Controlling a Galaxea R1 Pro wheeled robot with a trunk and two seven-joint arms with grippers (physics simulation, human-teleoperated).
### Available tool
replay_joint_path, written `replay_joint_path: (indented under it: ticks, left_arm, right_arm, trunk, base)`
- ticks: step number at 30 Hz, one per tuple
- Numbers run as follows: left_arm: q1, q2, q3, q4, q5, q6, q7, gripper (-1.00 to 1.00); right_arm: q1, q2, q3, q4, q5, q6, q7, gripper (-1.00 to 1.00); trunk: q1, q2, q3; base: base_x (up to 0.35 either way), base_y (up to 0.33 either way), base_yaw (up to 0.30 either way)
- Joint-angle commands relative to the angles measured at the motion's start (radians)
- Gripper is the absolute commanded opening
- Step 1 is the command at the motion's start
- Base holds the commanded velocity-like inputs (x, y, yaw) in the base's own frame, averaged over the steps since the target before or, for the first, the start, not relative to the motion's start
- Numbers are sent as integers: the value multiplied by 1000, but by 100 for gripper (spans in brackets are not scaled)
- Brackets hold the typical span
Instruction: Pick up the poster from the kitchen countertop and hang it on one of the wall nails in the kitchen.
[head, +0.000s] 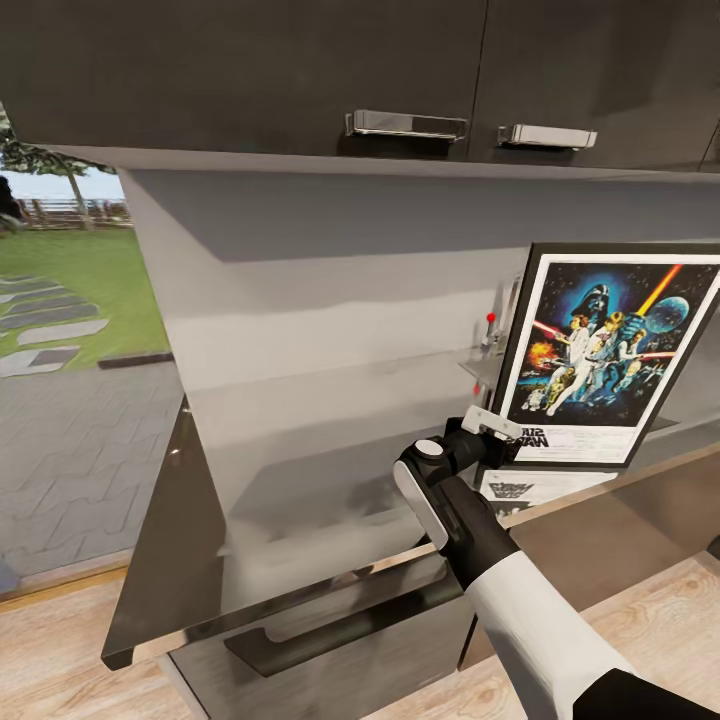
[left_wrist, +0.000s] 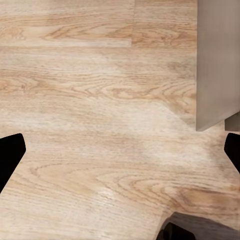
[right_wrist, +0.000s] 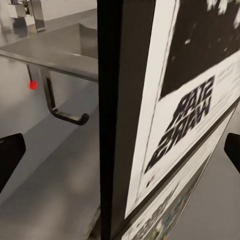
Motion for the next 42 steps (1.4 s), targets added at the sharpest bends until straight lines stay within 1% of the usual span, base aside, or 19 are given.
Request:
replay_joint_path:
  ticks: [1, 2, 24, 42]
  left_arm:
    - [0, 0, 0, -1, 2, -2, -1, 100]
    - [0, 0, 0, -1, 2, -2, 0, 100]
    - [0, 0, 0, -1, 2, -2, 0, 100]
    - [0, 0, 0, -2, 2, -2, 0, 100]
  right_arm:
    - [-1, 0, 2, -1, -5, 10, -6, 100]
    - [-1, 0, 3, -1, -5, 10, -6, -100]
    - [-2, 0, 4, -2, -5, 9, -6, -100]
    - [-1, 1, 5, -30, -6, 10, -9, -100]
  trunk:
    - [0, 0, -1]
    - [0, 0, -1]
    - [0, 0, -1]
    - [0, 0, -1]
  base:
    - [0, 0, 0]
    - [0, 0, 0]
    - [0, 0, 0]
    - [0, 0, 0]
